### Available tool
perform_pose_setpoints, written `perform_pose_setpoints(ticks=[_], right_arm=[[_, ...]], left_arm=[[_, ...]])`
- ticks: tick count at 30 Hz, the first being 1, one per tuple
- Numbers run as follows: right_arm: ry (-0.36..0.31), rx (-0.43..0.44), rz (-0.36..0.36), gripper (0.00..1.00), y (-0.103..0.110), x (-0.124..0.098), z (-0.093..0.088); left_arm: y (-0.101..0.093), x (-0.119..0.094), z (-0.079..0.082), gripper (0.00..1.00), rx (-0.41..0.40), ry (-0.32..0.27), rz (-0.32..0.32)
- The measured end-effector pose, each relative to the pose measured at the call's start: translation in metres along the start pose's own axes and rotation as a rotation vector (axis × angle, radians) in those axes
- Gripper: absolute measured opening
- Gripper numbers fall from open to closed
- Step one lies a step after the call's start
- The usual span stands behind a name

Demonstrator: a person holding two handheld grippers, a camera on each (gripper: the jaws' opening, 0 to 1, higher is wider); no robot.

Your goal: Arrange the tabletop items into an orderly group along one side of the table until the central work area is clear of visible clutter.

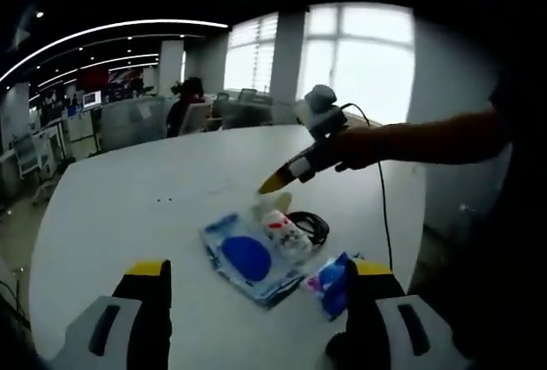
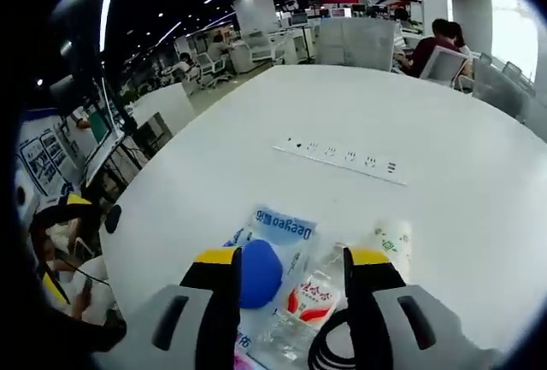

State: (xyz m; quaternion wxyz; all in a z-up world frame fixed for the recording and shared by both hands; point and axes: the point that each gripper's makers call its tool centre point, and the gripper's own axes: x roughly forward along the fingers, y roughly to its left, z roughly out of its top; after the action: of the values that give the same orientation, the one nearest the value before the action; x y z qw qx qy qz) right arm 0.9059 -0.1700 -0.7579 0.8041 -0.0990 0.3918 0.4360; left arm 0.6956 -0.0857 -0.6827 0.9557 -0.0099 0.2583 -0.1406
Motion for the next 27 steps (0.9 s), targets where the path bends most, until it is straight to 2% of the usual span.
perform_pose_setpoints(ticks=[9,19,27], right_arm=[[0.035,0.048,-0.001,0.42,-0.006,0.021,-0.003],[0.098,0.073,-0.019,0.42,-0.02,0.031,-0.02],[0.142,0.108,-0.039,0.41,-0.027,0.047,-0.029]], left_arm=[[0.0,0.01,-0.006,0.81,0.001,0.029,-0.031],[0.009,0.019,-0.001,0.81,-0.004,0.018,-0.045],[0.014,0.023,-0.008,0.81,0.002,0.048,-0.053]])
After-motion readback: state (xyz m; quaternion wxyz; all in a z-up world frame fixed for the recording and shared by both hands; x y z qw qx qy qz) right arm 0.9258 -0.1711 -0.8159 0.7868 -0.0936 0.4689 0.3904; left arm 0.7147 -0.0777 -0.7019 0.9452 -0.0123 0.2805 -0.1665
